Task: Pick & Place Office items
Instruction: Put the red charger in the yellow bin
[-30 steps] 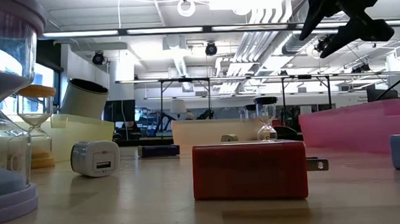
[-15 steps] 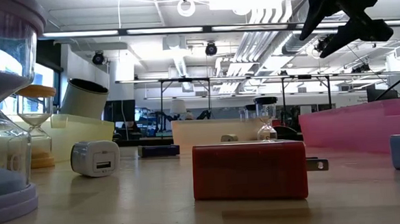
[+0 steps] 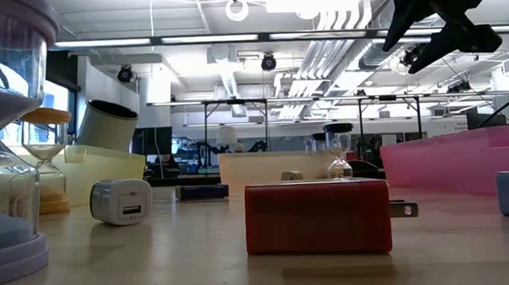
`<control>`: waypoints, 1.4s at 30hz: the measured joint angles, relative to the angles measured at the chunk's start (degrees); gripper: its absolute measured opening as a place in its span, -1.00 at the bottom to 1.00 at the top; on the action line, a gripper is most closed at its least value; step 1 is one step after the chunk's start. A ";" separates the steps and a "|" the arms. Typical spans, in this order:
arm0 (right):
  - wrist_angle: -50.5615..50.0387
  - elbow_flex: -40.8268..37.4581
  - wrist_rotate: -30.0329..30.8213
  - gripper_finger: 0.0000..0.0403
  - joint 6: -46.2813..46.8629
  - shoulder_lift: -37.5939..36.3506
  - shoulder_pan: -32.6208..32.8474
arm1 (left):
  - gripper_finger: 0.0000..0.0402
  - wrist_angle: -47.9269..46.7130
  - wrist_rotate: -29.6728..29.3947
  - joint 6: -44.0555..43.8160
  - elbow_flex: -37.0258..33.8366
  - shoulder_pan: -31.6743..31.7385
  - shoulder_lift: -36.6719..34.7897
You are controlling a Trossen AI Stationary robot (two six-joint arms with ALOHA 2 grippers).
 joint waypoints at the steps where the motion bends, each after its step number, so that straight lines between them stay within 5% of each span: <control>1: 0.00 0.00 -0.30 0.17 0.01 0.00 0.00 | 0.87 -0.03 -0.04 0.00 -0.26 0.13 0.00; 22: 0.02 -0.02 -0.95 0.17 0.01 0.00 0.00 | 0.84 9.02 -2.12 0.53 -8.09 0.64 0.04; 36: 0.04 0.00 -0.99 0.17 -0.49 0.00 0.00 | 0.14 8.88 -2.91 0.17 -8.07 0.64 0.02; 42: 0.02 -0.02 -1.13 0.17 -0.63 0.00 0.00 | 0.14 8.93 -1.64 0.11 -8.07 0.64 0.06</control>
